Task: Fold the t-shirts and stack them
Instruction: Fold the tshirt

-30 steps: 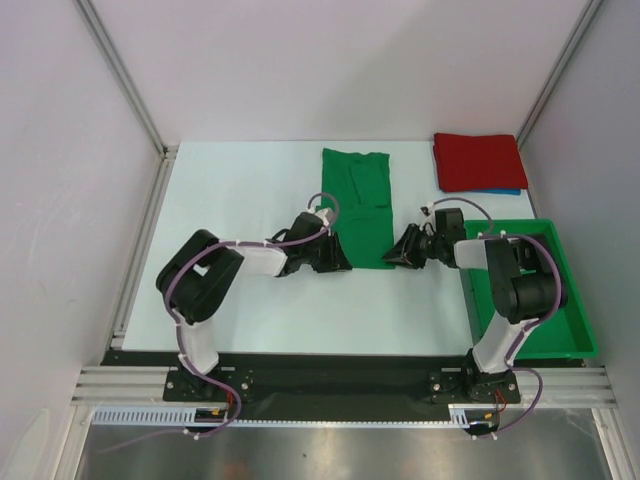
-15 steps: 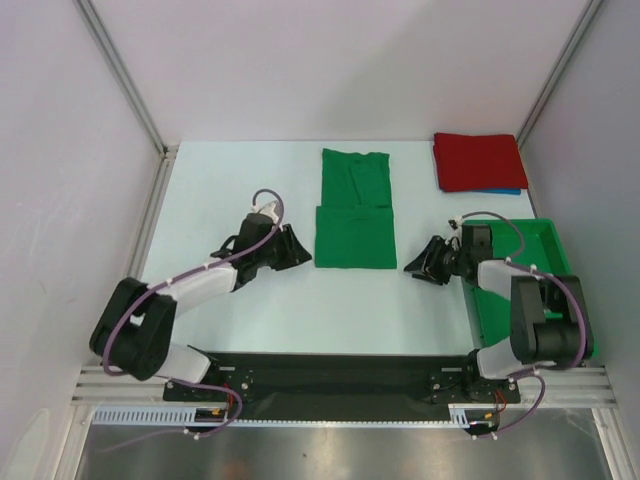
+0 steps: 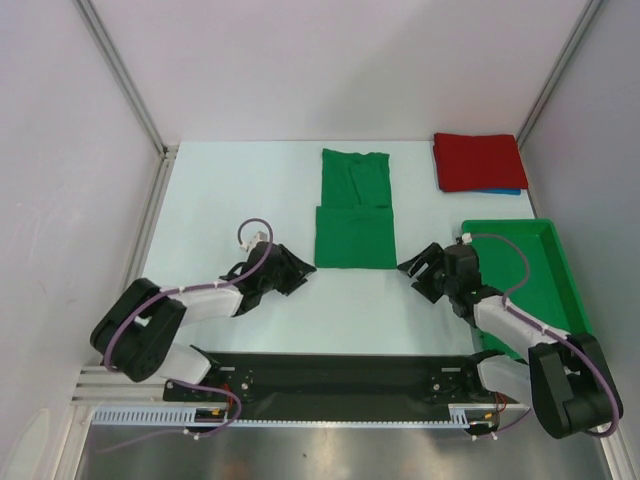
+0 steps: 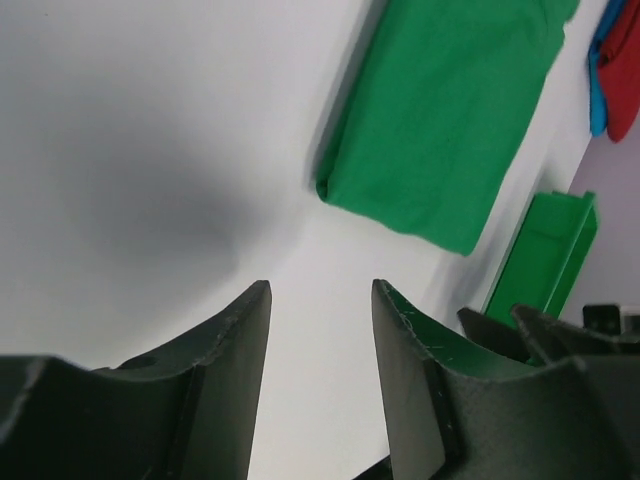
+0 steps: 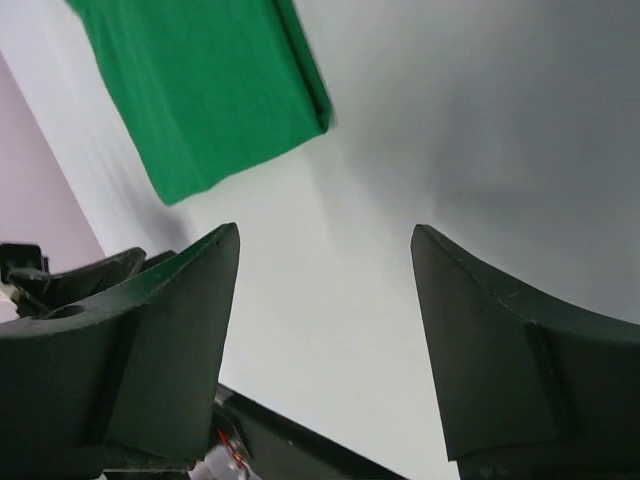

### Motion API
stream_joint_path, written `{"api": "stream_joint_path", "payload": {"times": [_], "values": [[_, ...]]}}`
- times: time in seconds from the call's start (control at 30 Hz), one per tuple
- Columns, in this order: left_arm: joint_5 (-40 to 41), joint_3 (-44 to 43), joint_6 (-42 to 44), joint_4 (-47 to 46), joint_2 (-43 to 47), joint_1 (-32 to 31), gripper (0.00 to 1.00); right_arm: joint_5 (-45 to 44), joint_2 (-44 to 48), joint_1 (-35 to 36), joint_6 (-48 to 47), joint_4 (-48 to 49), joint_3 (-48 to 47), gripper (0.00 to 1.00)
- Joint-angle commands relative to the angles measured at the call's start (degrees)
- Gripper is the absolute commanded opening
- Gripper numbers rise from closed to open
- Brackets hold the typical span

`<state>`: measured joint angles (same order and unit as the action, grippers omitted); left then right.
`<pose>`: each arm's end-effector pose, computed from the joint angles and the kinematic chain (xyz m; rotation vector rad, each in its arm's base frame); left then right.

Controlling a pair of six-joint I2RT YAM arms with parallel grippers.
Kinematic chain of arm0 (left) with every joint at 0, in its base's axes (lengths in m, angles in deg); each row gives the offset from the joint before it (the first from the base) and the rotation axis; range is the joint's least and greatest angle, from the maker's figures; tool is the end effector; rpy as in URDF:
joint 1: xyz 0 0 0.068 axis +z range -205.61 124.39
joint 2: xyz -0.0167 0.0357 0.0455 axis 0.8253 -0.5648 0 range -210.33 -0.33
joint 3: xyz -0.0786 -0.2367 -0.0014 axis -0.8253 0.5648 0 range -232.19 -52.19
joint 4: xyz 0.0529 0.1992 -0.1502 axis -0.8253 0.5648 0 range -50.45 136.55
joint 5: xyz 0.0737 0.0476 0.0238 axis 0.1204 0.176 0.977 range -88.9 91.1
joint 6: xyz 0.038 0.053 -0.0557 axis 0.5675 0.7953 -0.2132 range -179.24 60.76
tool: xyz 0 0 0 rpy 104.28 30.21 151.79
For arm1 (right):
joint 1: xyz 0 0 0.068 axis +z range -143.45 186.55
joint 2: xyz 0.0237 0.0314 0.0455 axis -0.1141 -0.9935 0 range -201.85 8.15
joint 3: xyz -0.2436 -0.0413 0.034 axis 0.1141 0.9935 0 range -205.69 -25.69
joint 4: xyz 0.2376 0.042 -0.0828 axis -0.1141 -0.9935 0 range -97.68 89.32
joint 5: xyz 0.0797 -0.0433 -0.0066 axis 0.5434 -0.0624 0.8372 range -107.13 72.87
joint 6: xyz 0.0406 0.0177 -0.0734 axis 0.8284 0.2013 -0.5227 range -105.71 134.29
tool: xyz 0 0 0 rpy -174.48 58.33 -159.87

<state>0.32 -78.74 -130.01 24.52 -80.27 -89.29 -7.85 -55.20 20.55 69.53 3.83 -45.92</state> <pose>0.2371 -0.1592 0.1014 -0.7672 2.3119 -0.9416 0.2333 0.0707 0.1160 0.7474 2.2482 0.8051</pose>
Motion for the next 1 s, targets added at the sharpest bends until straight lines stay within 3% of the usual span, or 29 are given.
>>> {"api": "stream_joint_path", "payload": {"times": [0.0, 0.27, 0.6, 0.97], "values": [[5.9, -3.8, -10.7, -3.2, -3.7, -1.4, 0.50, -14.0, -2.9, 4.0, 10.1, 3.5, -0.5, 0.74], [11.1, -9.2, -14.5, 4.8, -7.9, -3.1, 0.48, -19.3, -10.6, 8.8, 15.9, 5.2, -2.6, 0.68], [5.5, -12.1, -22.5, 10.6, -14.3, -3.2, 0.43, -23.6, -15.3, 12.6, 19.5, 6.4, -4.0, 0.64], [8.4, -13.4, -25.4, 12.2, -17.4, -3.2, 0.36, -24.1, -16.3, 13.3, 21.7, 7.7, -3.2, 0.59]]}}
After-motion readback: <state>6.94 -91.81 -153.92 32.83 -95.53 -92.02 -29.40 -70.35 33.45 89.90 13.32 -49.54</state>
